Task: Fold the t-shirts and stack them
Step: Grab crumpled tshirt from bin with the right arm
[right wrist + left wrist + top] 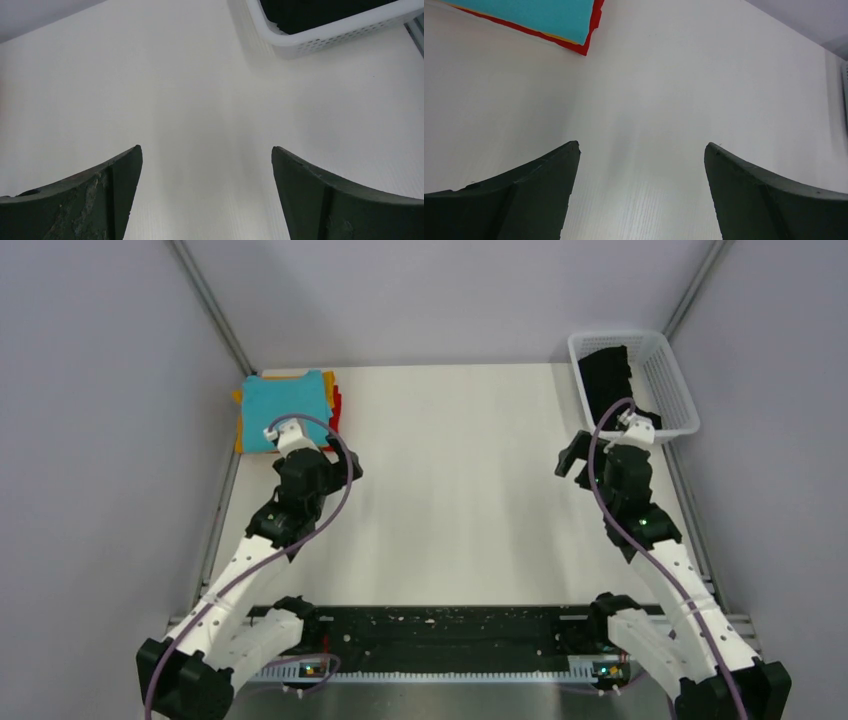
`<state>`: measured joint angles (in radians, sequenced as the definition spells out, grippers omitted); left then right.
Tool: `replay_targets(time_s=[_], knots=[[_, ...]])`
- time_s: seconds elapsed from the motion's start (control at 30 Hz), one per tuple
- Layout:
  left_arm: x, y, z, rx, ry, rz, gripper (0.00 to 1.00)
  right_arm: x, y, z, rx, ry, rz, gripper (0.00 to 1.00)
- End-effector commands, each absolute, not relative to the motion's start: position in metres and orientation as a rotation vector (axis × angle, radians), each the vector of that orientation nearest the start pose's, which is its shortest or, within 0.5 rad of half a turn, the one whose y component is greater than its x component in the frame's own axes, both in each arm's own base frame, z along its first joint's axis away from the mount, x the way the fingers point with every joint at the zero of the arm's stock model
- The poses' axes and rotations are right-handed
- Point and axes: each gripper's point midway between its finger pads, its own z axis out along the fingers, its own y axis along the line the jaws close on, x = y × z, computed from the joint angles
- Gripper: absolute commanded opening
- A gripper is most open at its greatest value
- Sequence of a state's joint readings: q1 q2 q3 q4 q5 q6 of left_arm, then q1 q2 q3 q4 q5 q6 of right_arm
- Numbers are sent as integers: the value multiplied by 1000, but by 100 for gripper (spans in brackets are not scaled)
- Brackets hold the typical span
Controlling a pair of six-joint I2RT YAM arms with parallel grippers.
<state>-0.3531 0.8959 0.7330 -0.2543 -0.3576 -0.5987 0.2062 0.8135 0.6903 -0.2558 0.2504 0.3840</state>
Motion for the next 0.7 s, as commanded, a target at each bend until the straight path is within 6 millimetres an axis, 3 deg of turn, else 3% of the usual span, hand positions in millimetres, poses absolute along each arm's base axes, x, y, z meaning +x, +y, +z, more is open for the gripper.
replay_targets(time_s=[0.0,0.13,0.3,0.43,0.47,0.67], knots=[[327,-73,229,-470,1851,-273,99,323,32,251,336,1779,151,99],[331,-73,228,-473,1857,-268,99,343,26,272,324,1712,97,99],[335,-72,225,-481,1869,-255,99,387,-3,284,414,1773,-52,99],[338,-67,220,-498,1884,-230,99,438,-35,268,499,1896,-80,99],[339,-66,218,-506,1890,-224,99,449,-51,265,541,1916,-73,99],[340,-60,216,-558,1907,-201,99,524,-91,234,617,2013,87,99]])
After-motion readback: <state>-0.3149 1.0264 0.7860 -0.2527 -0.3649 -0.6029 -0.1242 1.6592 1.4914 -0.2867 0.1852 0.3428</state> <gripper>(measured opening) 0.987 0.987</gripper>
